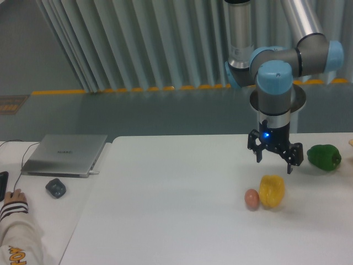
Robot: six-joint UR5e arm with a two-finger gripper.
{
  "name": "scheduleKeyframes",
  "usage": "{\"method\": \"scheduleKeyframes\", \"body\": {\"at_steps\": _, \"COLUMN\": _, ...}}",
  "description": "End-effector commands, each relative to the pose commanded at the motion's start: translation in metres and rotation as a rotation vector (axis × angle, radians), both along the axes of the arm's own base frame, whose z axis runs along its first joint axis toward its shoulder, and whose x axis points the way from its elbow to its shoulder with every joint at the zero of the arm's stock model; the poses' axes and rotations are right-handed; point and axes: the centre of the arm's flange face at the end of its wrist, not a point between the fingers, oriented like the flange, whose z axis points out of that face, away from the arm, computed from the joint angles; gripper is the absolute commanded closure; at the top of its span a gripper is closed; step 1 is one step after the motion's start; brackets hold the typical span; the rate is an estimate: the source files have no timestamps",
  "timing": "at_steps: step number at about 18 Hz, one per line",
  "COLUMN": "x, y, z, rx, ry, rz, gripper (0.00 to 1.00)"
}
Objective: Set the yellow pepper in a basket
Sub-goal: 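Lower the open gripper around the yellow bell pepper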
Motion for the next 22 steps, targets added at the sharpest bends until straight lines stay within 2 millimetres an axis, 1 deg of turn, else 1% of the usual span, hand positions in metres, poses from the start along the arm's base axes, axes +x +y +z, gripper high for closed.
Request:
{"method": "scheduleKeyframes", "body": {"at_steps": 2, "x": 0.000, "y": 0.003, "z": -0.006, "rx": -0.004, "ry": 0.002, "rz": -0.001, "gripper": 0.00}}
{"method": "scheduleKeyframes", "body": {"at_steps": 4, "x": -0.007, "y": 0.005, "z": -0.017, "rx": -0.033, "ry": 0.027, "rz": 0.003, "gripper": 0.00}}
{"method": "scheduleKeyframes", "body": {"at_steps": 7, "x": -0.017, "y": 0.015, "z": -0.044, "rx": -0.052, "ry": 0.033, "rz": 0.008, "gripper": 0.00}}
{"method": "scheduleKeyframes", "body": {"at_steps": 9, "x": -0.019, "y": 0.018, "z": -0.055, "rx": -0.058, "ry": 0.033, "rz": 0.009, "gripper": 0.00}}
{"method": "scheduleKeyframes", "body": {"at_steps": 11, "x": -0.019, "y": 0.019, "z": -0.054, "rx": -0.052, "ry": 0.032, "rz": 0.039, "gripper": 0.00}}
{"method": "scheduleKeyframes", "body": {"at_steps": 12, "x": -0.015, "y": 0.021, "z": -0.054, "rx": -0.053, "ry": 0.030, "rz": 0.037, "gripper": 0.00}}
{"method": "scheduleKeyframes", "body": {"at_steps": 15, "x": -0.011, "y": 0.021, "z": -0.056, "rx": -0.059, "ry": 0.031, "rz": 0.036, "gripper": 0.00}}
{"method": "scheduleKeyframes", "body": {"at_steps": 16, "x": -0.011, "y": 0.021, "z": -0.058, "rx": -0.062, "ry": 0.028, "rz": 0.042, "gripper": 0.00}}
{"method": "scheduleKeyframes", "body": {"at_steps": 18, "x": 0.001, "y": 0.025, "z": -0.065, "rx": -0.072, "ry": 0.022, "rz": 0.039, "gripper": 0.00}}
{"method": "scheduleKeyframes", "body": {"at_steps": 22, "x": 0.007, "y": 0.029, "z": -0.072, "rx": -0.098, "ry": 0.037, "rz": 0.043, "gripper": 0.00}}
